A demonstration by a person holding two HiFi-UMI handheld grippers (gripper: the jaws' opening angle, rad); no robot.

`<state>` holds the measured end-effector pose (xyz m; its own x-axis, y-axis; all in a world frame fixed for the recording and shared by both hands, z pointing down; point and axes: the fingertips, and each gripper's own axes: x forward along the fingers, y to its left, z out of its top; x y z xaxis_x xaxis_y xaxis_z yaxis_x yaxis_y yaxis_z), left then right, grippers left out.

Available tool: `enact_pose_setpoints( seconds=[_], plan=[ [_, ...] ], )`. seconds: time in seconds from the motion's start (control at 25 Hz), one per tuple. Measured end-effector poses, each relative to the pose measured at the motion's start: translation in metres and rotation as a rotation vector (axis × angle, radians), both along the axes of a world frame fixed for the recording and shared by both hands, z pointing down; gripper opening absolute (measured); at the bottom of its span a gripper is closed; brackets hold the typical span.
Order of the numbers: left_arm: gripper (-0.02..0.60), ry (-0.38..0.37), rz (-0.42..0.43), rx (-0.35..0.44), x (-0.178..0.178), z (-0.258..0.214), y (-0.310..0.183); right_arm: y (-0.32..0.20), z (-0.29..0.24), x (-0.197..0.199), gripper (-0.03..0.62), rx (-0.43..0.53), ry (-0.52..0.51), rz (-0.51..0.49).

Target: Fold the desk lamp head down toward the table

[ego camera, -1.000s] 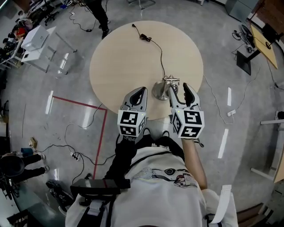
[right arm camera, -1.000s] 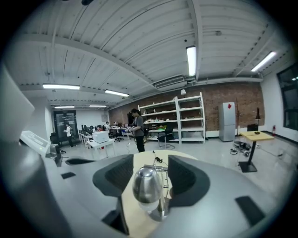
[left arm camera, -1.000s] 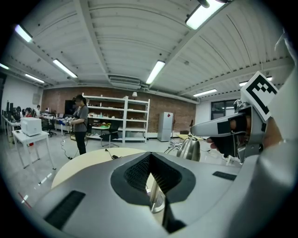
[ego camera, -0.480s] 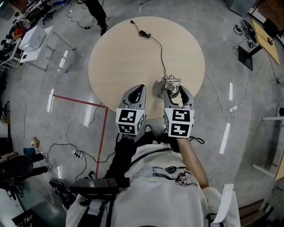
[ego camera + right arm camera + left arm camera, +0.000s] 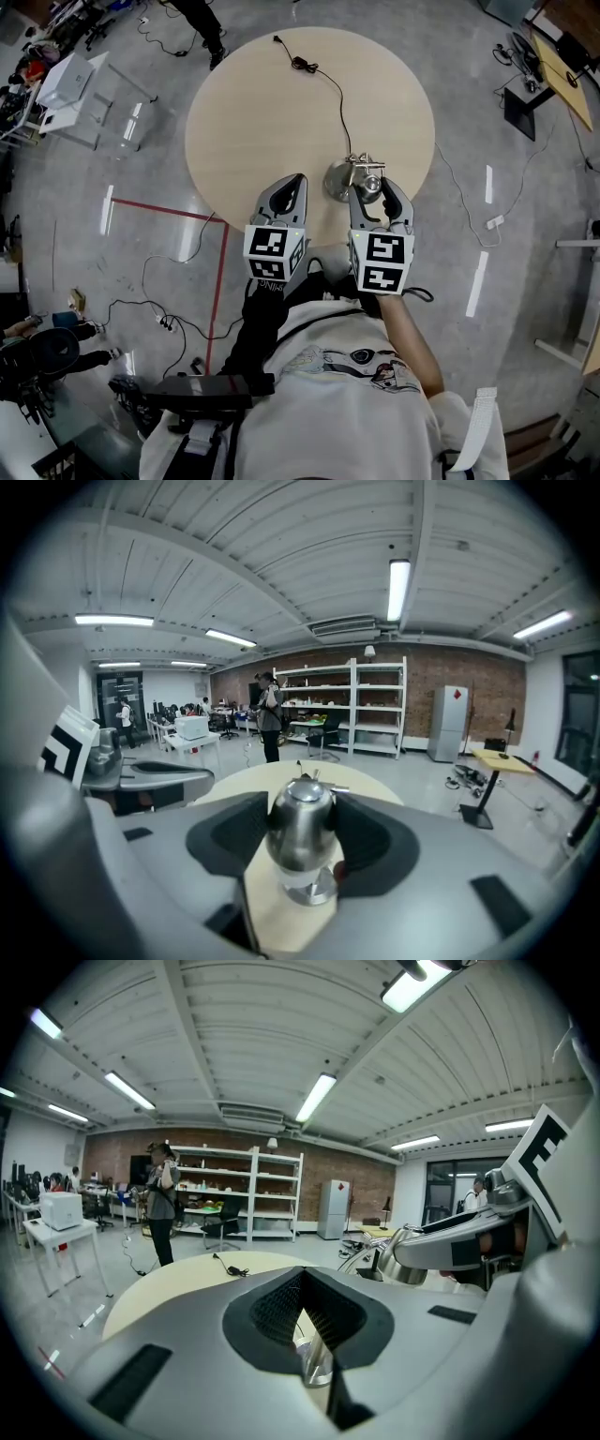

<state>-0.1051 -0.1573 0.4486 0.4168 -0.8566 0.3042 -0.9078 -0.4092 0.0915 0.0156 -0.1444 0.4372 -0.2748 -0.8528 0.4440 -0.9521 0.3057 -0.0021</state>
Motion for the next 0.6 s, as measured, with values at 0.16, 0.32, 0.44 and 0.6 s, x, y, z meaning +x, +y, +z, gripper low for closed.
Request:
enact_pose_setpoints(
  seconds=[0.16, 0.32, 0.44, 0.6],
  plan=[
    [0.002, -0.002, 0.001, -0.005, -0.0015, 0.0027, 0.0005, 0.0021, 0.0002, -0.0005, 0.219, 0.014, -0.001, 0.001],
    [0.002, -0.004, -0.001, -0.007, -0.0042, 0.0018, 0.0009, 0.0044, -0.0007, -0.0018, 0.219, 0.028, -0.002, -0.001],
    [0.002, -0.007, -0.003, -0.011, -0.0041, 0.0030, 0.0007, 0.0056, -0.0001, -0.0002, 0.219, 0.033, -0.001, -0.001],
    [0.002, -0.009, -0.005, -0.010, -0.0059, 0.0047, 0.0010, 0.0078, 0.0014, -0.0001, 0.219, 0.039, -0.002, -0.003]
  ],
)
